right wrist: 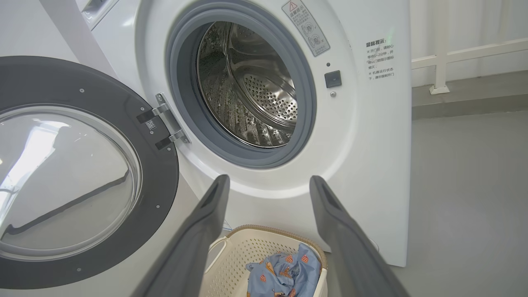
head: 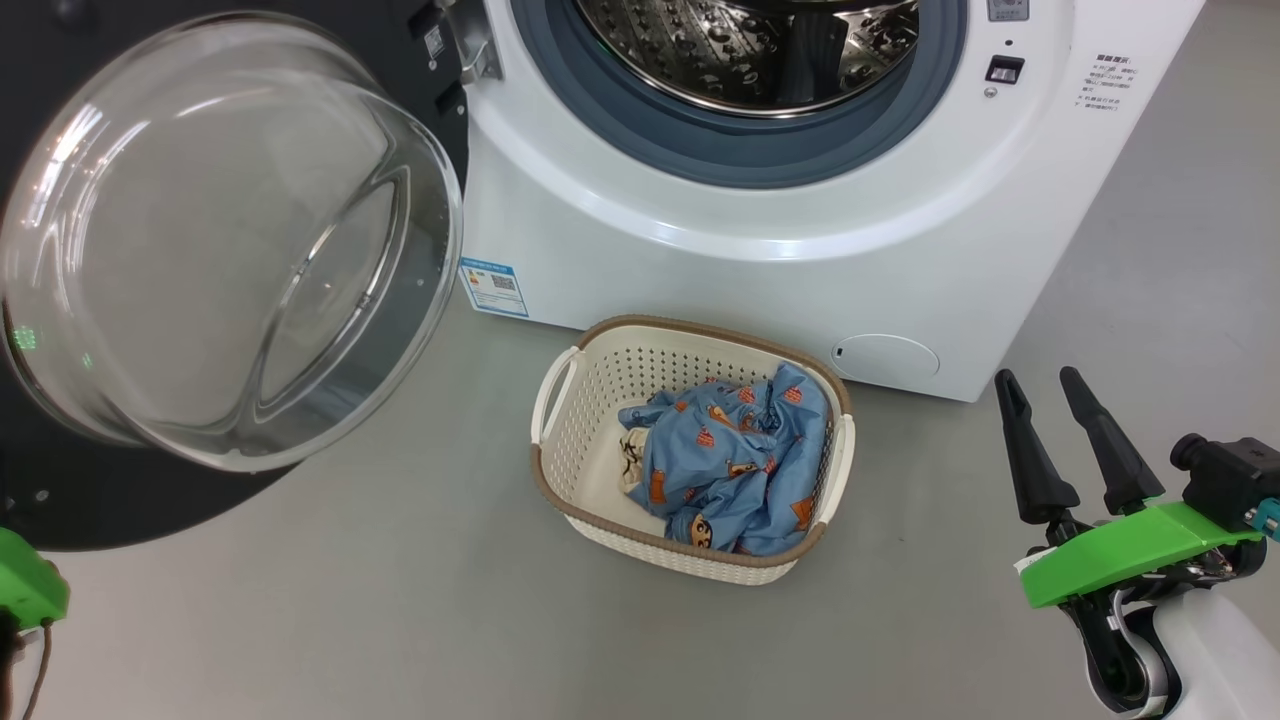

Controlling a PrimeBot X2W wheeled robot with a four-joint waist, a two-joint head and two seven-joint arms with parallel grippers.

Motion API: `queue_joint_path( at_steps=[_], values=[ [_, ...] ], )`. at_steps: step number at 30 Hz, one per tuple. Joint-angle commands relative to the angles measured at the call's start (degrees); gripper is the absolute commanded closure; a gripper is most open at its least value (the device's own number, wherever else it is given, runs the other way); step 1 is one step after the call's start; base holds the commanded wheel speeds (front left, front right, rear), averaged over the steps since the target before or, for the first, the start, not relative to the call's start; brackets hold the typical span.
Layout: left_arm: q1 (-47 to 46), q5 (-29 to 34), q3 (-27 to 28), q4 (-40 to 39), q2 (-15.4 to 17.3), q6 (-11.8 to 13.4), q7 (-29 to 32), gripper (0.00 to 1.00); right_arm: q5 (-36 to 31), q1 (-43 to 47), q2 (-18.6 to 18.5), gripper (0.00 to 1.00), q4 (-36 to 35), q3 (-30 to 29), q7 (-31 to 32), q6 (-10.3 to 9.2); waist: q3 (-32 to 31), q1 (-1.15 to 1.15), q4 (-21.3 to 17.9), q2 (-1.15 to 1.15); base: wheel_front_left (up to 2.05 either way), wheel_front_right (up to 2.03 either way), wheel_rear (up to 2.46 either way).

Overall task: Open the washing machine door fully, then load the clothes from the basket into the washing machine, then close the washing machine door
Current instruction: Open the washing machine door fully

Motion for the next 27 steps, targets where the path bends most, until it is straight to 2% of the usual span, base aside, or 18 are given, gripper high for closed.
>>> queue_joint_path(
  at_steps=[1,11,16,19,20,21,27],
  values=[
    [-2.99,0.58,1.72,-0.44,4.31,-0.24,-1.18,1.00,-0.35,-1.05,-0.45,0.00,-1.14,0.82,-0.70,0.33,-0.15,0.00,0.05,0.00,0.00,0.00,0.00],
    [-3.48,0.56,-0.72,1.61,3.50,-2.97,-5.22,1.00,-0.21,-0.51,-0.15,0.00,-0.97,0.58,-0.70,0.33,-1.28,0.00,0.07,0.00,0.00,0.00,0.00],
    [-1.23,0.49,-1.84,-1.15,1.76,-3.19,-6.89,1.00,-0.17,0.27,0.02,0.00,-0.90,0.74,-0.70,0.33,-2.53,0.00,-0.25,0.00,0.00,0.00,0.00],
    [0.93,0.61,-2.30,-3.89,0.50,-2.41,-7.72,1.00,-0.14,0.80,0.08,0.00,-0.85,0.95,-0.70,0.33,-3.42,0.00,-0.64,0.00,0.00,0.00,0.00],
    [1.77,0.57,-2.42,-5.07,0.01,-2.09,-7.91,0.61,-0.13,0.94,0.09,0.00,-0.84,1.03,-0.70,0.33,-3.66,0.00,-0.79,0.00,0.00,0.00,0.00],
    [2.73,0.53,-2.51,-6.39,-0.50,-1.71,-8.13,0.00,-0.10,1.05,0.14,0.00,-0.79,1.20,-0.70,0.33,-3.98,0.00,-1.02,0.00,0.00,0.00,0.00],
    [9.66,0.15,-2.96,-17.13,-3.58,1.17,-8.70,0.00,0.12,1.75,0.44,0.00,-0.53,2.66,-0.70,0.33,-5.78,0.00,-2.35,0.00,0.00,0.00,0.00]
  ],
)
